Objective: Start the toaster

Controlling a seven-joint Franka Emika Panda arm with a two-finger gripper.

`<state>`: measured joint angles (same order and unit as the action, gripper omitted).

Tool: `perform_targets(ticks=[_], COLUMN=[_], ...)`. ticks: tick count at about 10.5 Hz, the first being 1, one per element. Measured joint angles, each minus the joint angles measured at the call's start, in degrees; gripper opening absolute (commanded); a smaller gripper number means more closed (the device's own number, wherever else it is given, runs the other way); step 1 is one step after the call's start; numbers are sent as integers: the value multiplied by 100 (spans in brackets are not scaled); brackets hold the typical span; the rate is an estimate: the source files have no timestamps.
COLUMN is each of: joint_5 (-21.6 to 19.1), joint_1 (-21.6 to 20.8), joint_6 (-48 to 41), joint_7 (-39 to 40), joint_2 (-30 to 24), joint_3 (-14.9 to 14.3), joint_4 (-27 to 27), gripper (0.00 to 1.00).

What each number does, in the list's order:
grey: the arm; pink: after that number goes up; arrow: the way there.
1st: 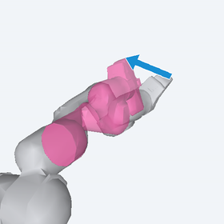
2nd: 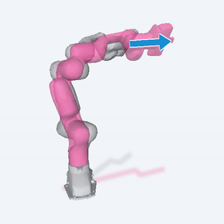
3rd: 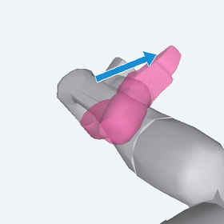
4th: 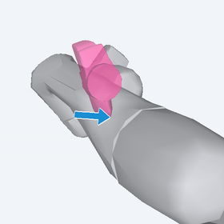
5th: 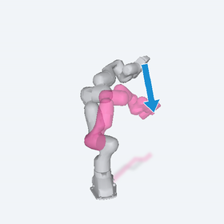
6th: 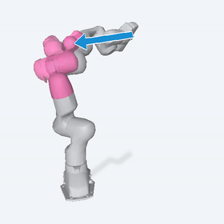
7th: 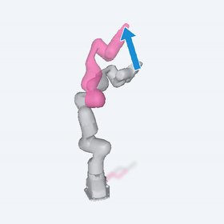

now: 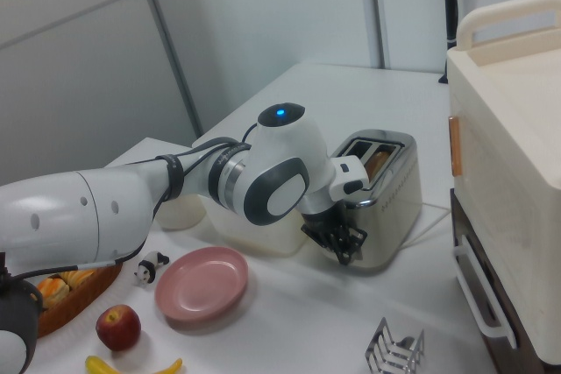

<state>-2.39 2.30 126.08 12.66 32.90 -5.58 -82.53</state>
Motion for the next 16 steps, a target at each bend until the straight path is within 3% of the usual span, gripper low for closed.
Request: perform_targets(ticks=[7, 10, 12, 15, 16], joint_5=[58, 39, 36, 38, 38], joint_1=[-14, -12, 7, 74, 87], joint_6=[59, -61, -312, -740, -1067], joint_7=[-37, -55, -60, -60, -60], joint_2=[-21, -356, -610, -933, -1087], joint_3=[-19, -43, -61, -72, -78], joint_4=[173, 285, 289, 305, 330], gripper=[2, 8, 26, 83, 93])
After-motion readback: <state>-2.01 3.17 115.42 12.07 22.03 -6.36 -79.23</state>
